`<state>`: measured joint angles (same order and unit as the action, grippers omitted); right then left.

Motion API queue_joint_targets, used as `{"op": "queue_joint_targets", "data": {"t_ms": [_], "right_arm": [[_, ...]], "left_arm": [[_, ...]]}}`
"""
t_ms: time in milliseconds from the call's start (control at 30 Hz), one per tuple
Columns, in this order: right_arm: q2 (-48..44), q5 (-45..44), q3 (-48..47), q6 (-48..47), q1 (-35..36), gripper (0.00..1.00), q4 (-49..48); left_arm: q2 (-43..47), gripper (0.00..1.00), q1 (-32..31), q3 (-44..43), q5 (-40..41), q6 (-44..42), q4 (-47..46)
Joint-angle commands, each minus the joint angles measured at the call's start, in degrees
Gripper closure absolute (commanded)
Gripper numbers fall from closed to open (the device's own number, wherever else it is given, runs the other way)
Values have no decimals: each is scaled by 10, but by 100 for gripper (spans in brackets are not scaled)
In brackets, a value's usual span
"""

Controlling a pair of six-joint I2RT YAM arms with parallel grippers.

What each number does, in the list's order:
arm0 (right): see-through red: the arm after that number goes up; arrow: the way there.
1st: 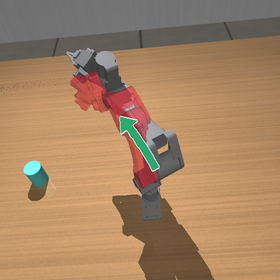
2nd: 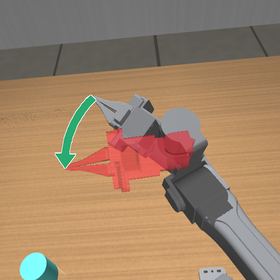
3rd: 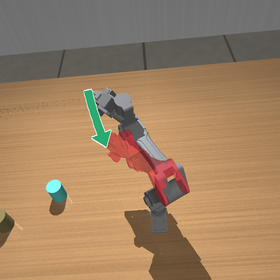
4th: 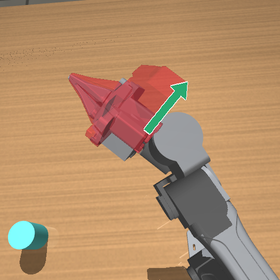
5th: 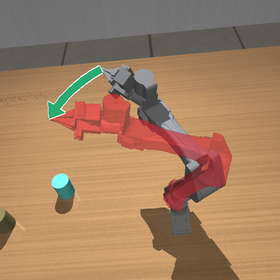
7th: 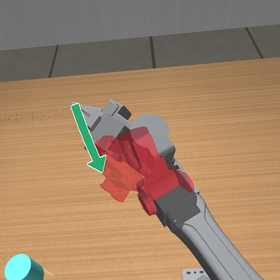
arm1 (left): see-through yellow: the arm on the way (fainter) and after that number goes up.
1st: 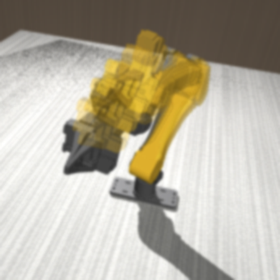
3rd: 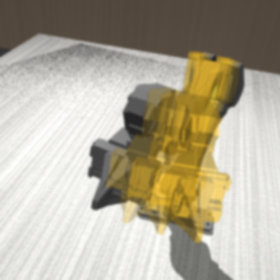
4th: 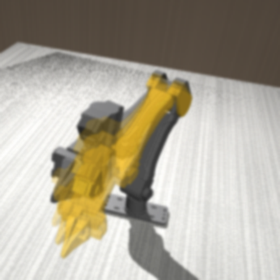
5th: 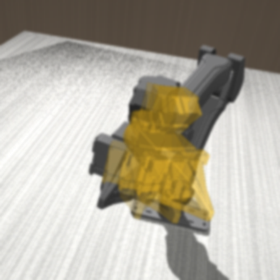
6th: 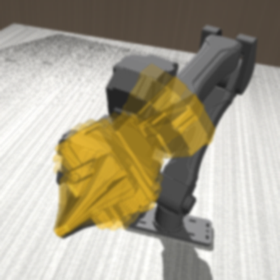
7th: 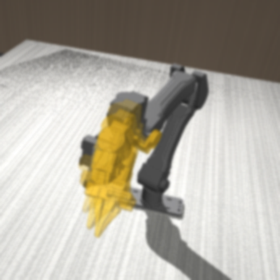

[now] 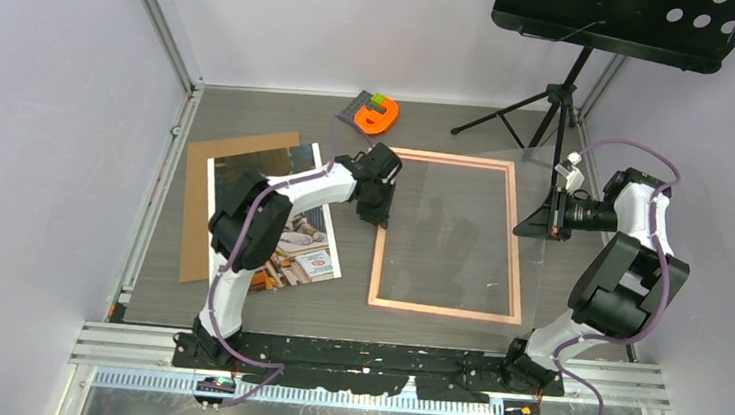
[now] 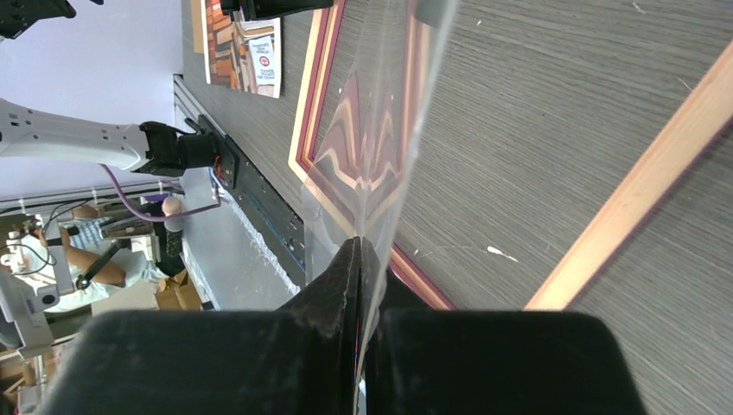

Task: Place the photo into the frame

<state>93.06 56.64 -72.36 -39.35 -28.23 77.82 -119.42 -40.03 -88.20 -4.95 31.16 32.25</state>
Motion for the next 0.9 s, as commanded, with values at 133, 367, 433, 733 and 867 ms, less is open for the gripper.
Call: {"op": "queue_joint_targets", "data": {"t_ms": [133, 367, 433, 733, 867], "right_arm": [[18, 63, 16, -1, 25, 94, -51], [41, 97, 29, 76, 72, 94, -147], [56, 116, 25, 87, 81, 94, -156], [83, 162, 39, 207, 99, 94, -260], [86, 174, 53, 239, 107, 94, -296]], "left_arm": [[79, 100, 53, 85, 15, -10, -16], [104, 100, 67, 125, -2, -9, -29], [106, 100, 68, 130, -14, -5, -32], [131, 93, 70, 181, -49, 31, -62], [132, 80, 70, 183, -72, 36, -66]]}}
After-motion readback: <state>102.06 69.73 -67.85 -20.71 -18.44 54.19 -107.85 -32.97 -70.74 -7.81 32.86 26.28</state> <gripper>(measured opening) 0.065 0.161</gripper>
